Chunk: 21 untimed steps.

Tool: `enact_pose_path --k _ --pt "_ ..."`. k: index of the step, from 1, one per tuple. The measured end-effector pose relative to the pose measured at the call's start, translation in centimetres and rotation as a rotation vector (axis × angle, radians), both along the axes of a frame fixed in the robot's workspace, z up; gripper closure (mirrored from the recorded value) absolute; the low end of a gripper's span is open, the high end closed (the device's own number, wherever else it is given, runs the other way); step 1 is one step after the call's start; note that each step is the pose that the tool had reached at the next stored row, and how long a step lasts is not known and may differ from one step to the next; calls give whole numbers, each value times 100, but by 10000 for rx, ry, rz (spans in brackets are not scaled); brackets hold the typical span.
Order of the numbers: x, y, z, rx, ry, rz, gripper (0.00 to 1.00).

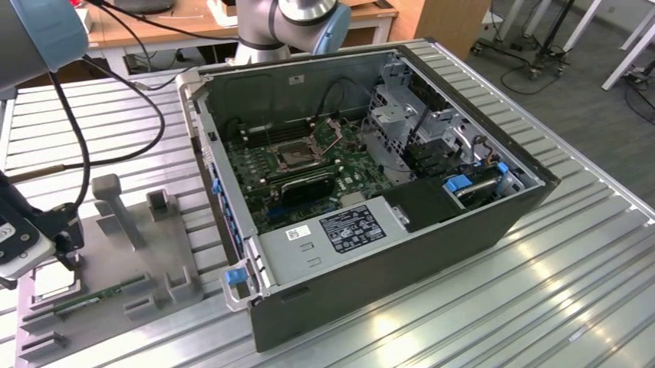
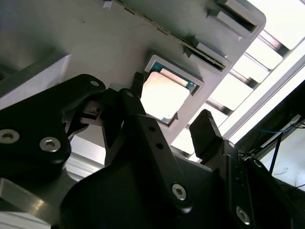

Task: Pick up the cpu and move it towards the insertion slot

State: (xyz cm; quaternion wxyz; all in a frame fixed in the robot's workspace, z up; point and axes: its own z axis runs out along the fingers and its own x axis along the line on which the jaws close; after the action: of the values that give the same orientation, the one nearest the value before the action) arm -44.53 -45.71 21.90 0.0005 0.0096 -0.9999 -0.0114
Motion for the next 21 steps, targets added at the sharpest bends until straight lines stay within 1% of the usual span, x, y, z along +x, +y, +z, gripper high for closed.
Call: enact_pose_path --k 14,21 --pt "0 0 -40 0 1 0 34" --pt "0 0 -46 1 -1 0 34"
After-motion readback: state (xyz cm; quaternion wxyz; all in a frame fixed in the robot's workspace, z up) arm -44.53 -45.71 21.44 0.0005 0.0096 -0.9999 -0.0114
